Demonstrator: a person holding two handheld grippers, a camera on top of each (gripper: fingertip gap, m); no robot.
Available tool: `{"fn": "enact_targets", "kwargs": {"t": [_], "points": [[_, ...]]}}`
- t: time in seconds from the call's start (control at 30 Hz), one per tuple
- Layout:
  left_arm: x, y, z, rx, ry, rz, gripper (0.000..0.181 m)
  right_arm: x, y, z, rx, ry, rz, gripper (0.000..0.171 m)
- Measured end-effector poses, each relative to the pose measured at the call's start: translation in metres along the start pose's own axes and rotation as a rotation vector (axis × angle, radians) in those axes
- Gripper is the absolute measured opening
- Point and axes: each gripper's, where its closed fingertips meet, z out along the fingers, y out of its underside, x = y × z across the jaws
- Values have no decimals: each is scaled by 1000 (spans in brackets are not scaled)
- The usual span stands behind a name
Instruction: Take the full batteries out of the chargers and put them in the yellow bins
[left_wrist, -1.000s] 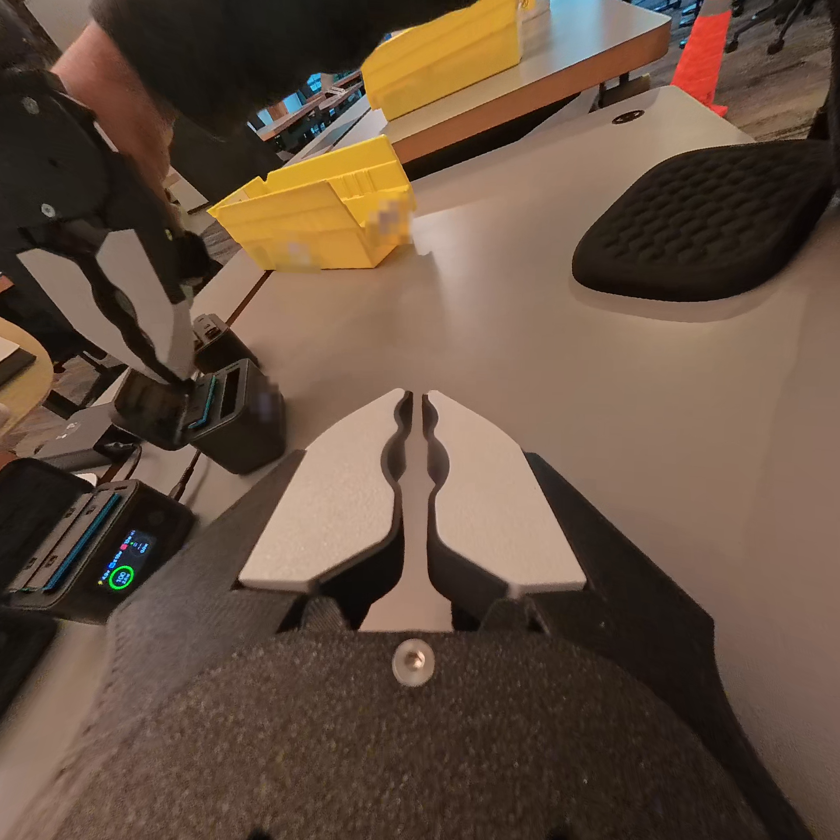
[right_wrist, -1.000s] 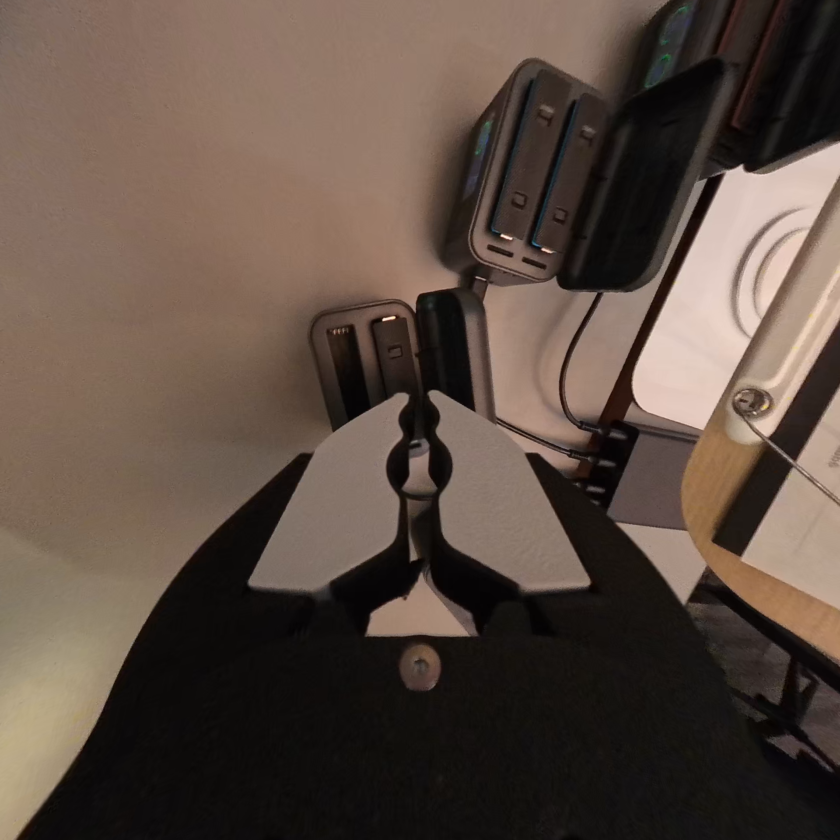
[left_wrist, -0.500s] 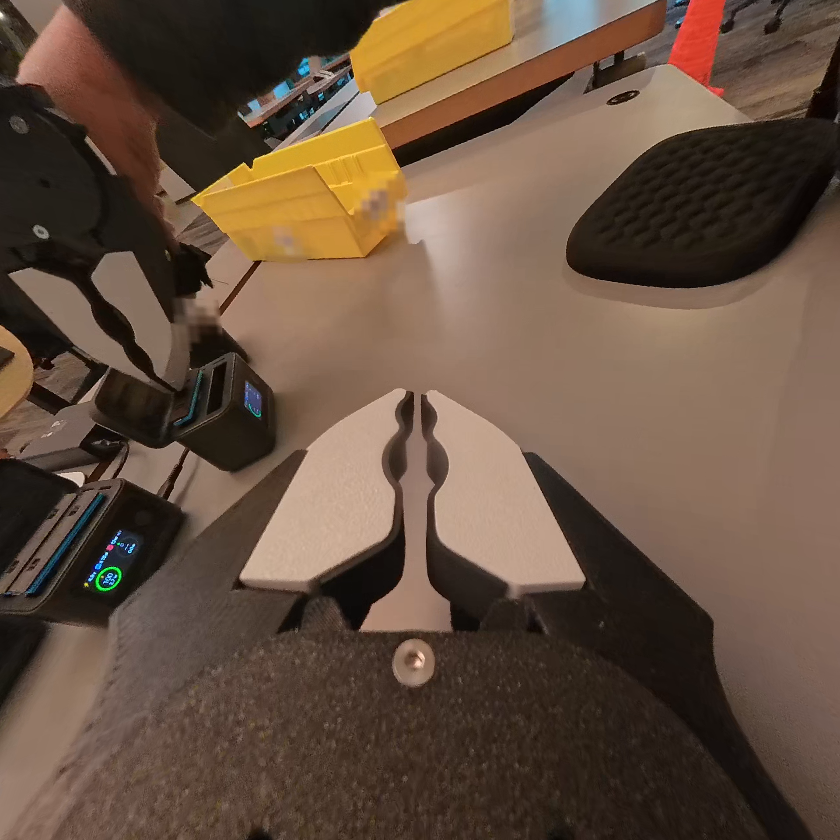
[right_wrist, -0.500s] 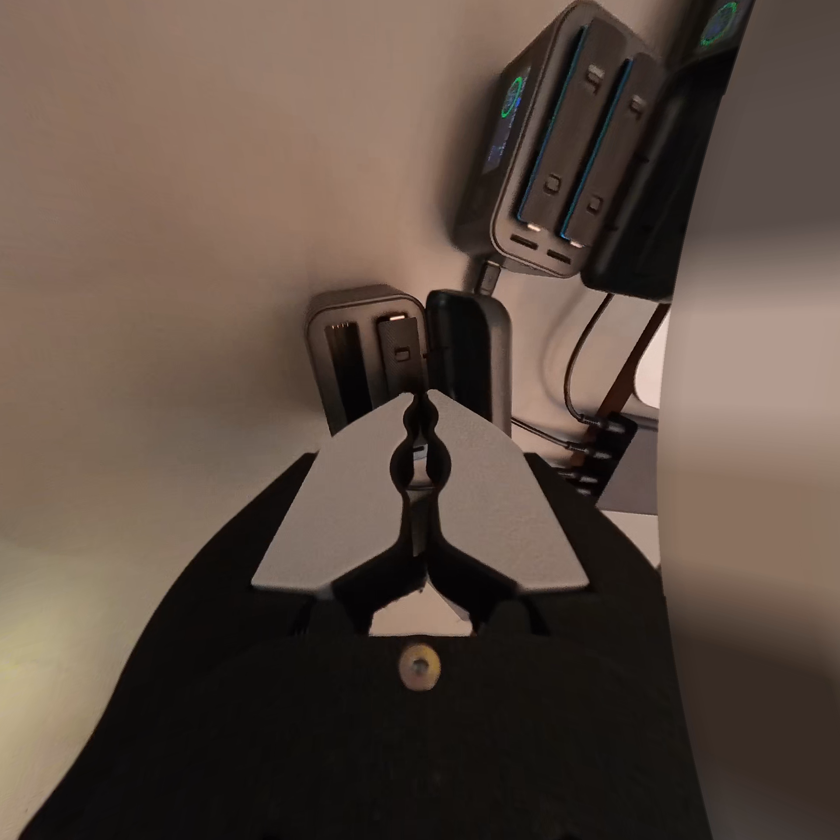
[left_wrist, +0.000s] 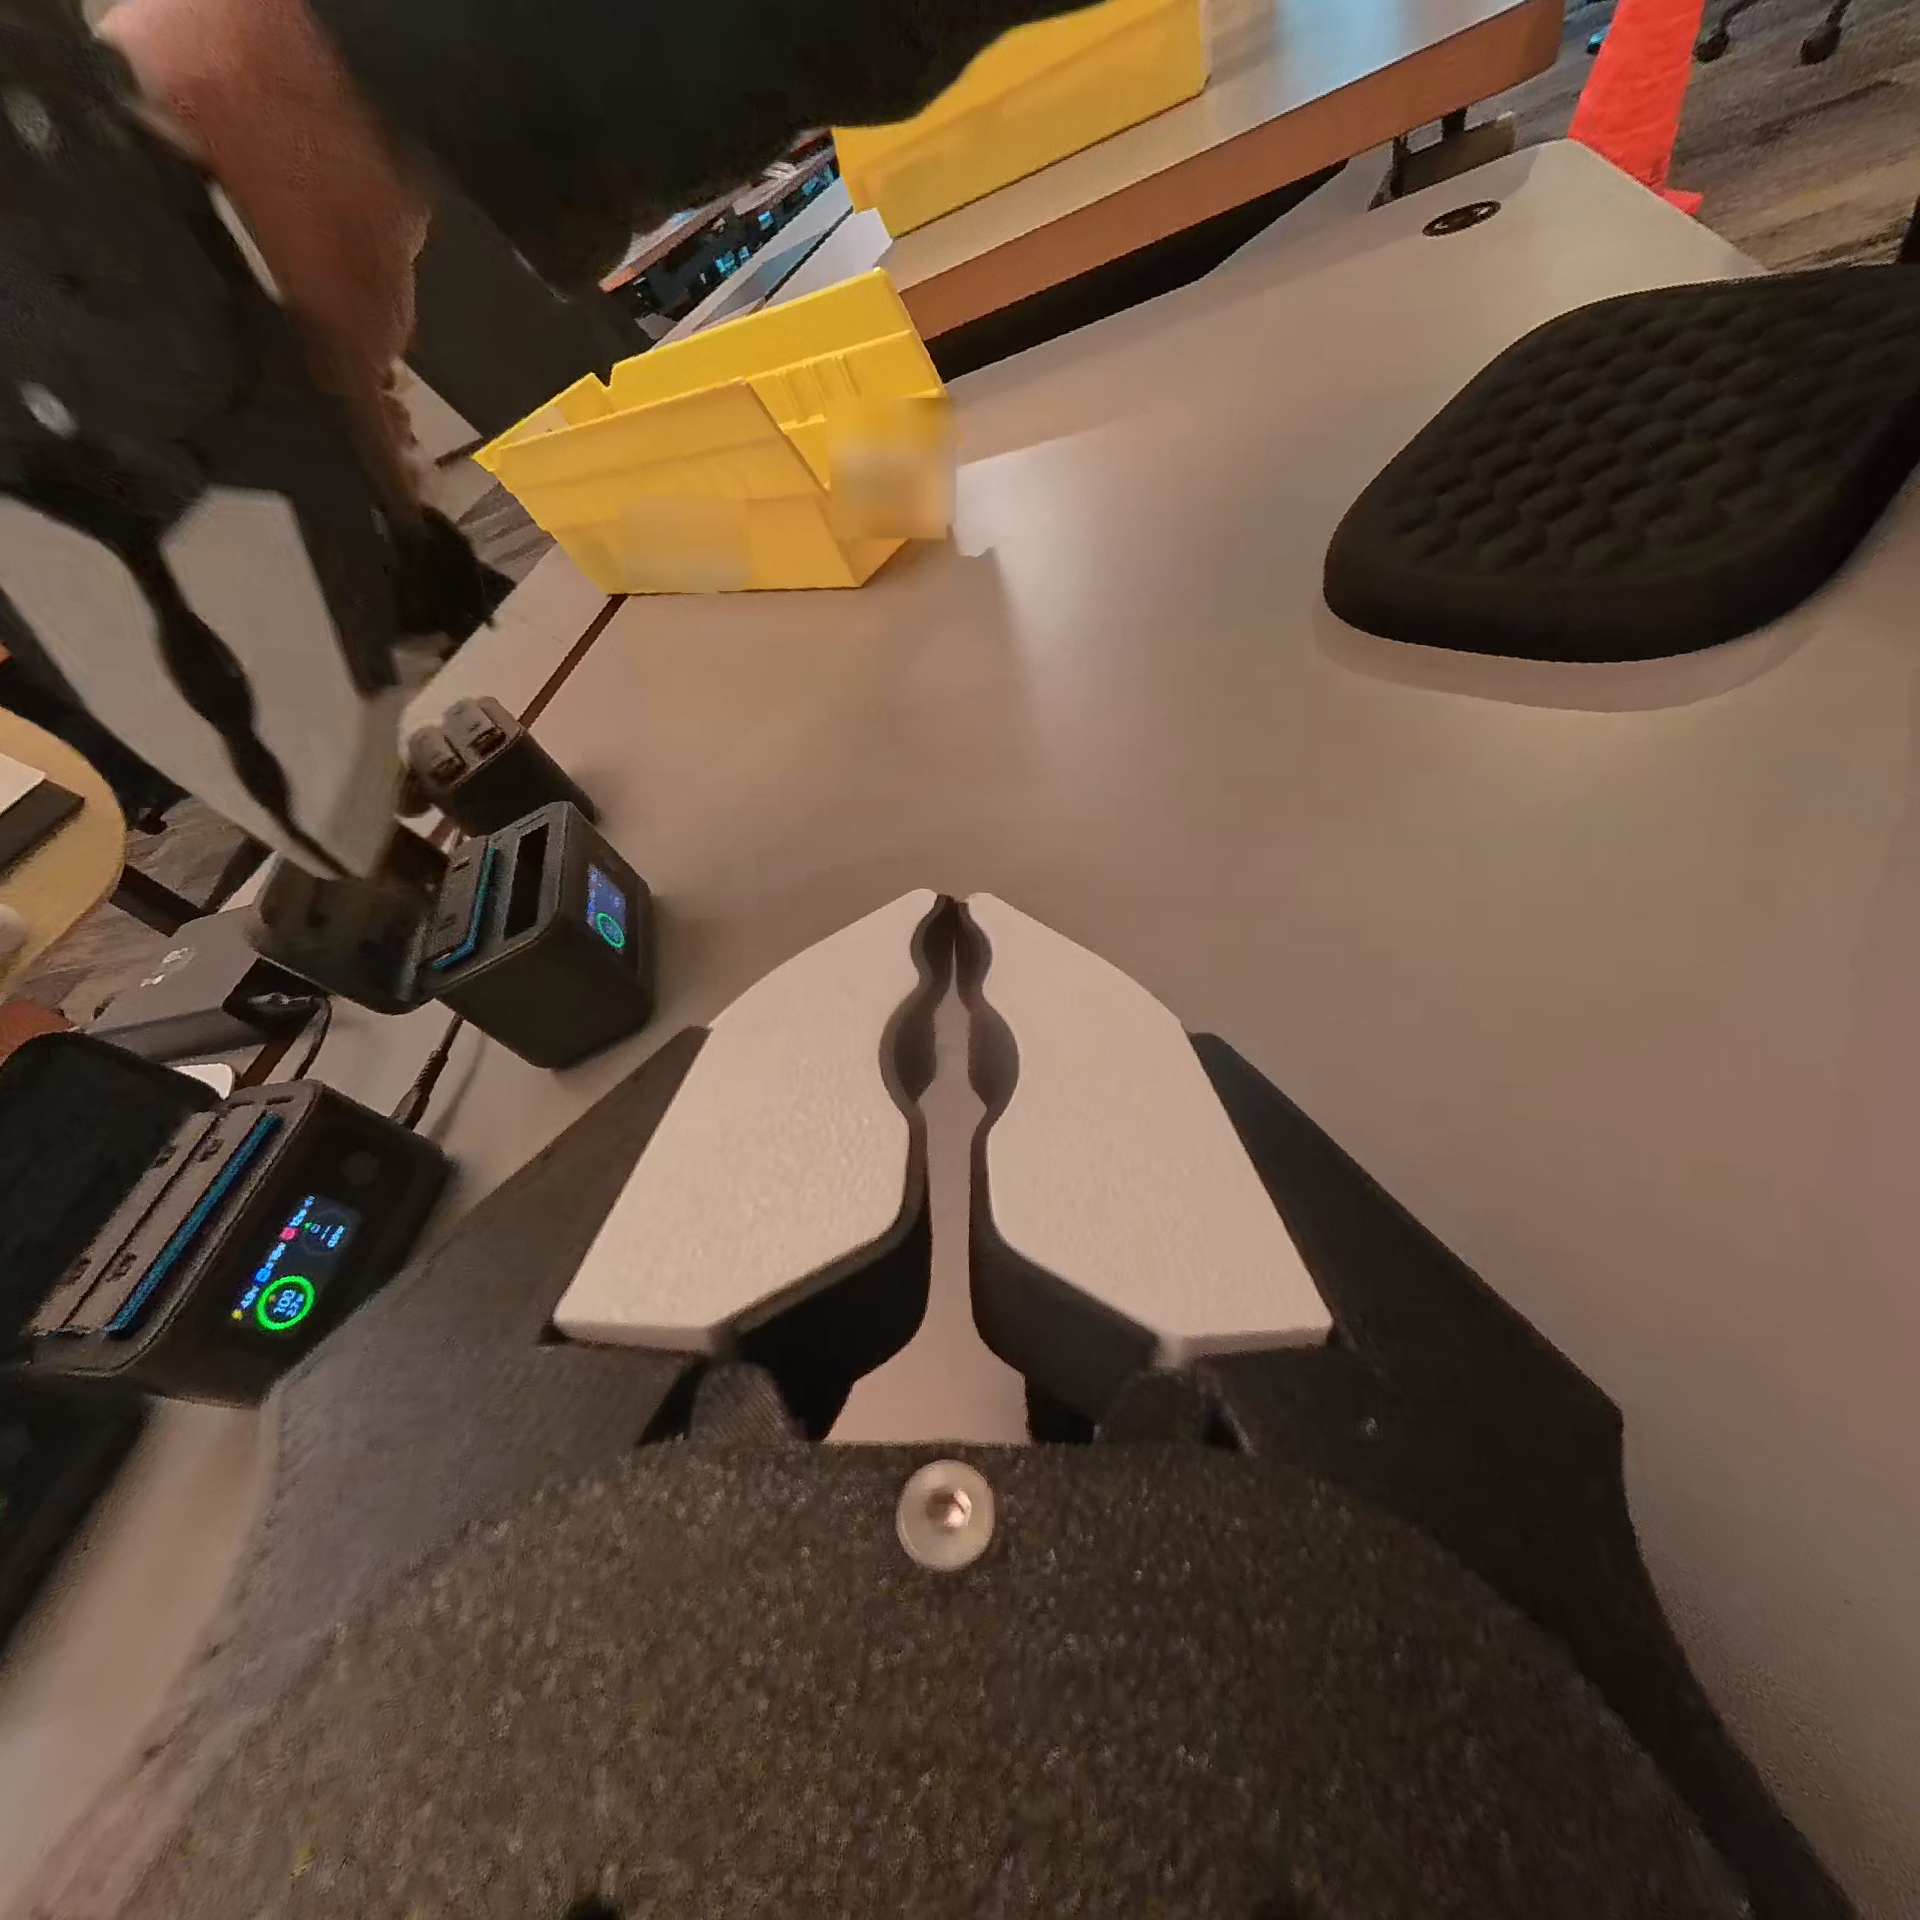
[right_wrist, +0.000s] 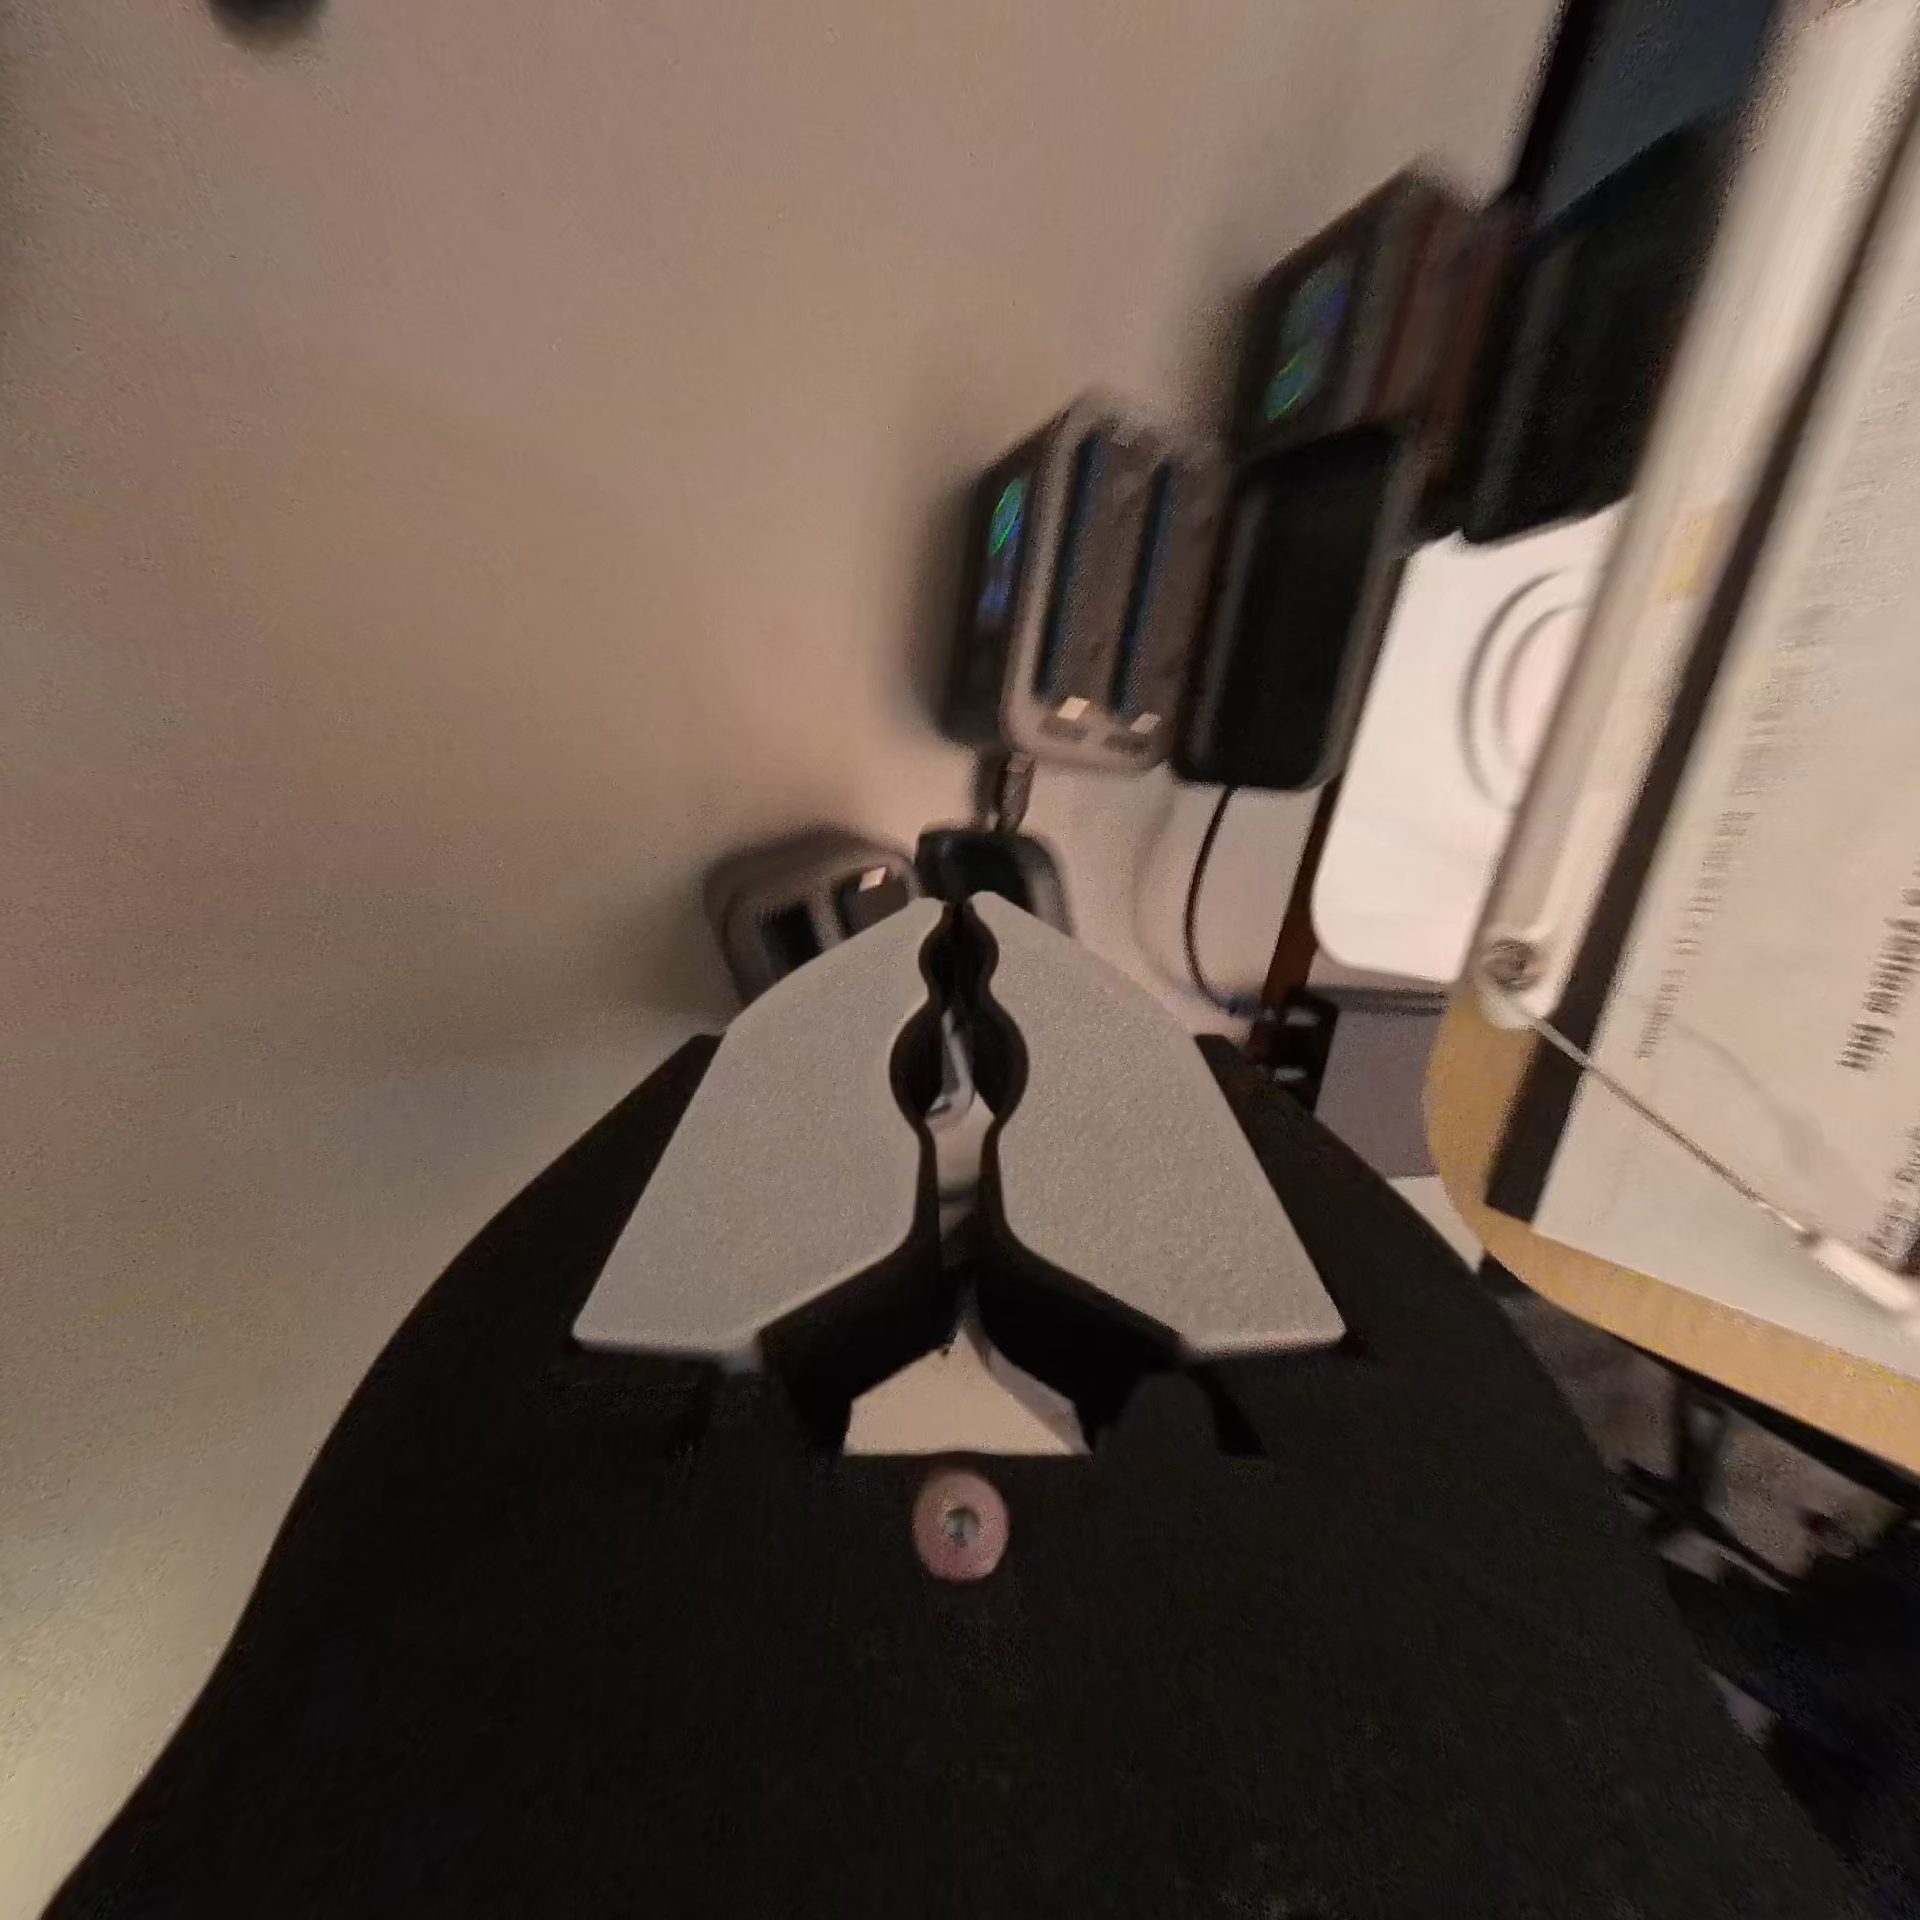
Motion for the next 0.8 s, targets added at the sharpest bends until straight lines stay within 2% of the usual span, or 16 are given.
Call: {"fn": "enact_targets", "kwargs": {"t": [0.1, 0.17, 0.47, 0.6, 0.8], "points": [[-11, 3, 0, -26, -62, -10, 0, 16, -37, -21, 194, 59, 148, 0], [-22, 4, -3, -31, -115, -37, 0, 21, -51, -23, 265, 86, 214, 0], [-92, 24, -27, -109, -405, -142, 0, 42, -62, -6, 407, 315, 501, 0], [-117, 40, -35, -118, -471, -218, 0, 42, -60, 11, 330, 326, 594, 0], [-120, 53, -39, -159, -501, -213, 0, 39, -59, 45, 140, 262, 693, 0]]}}
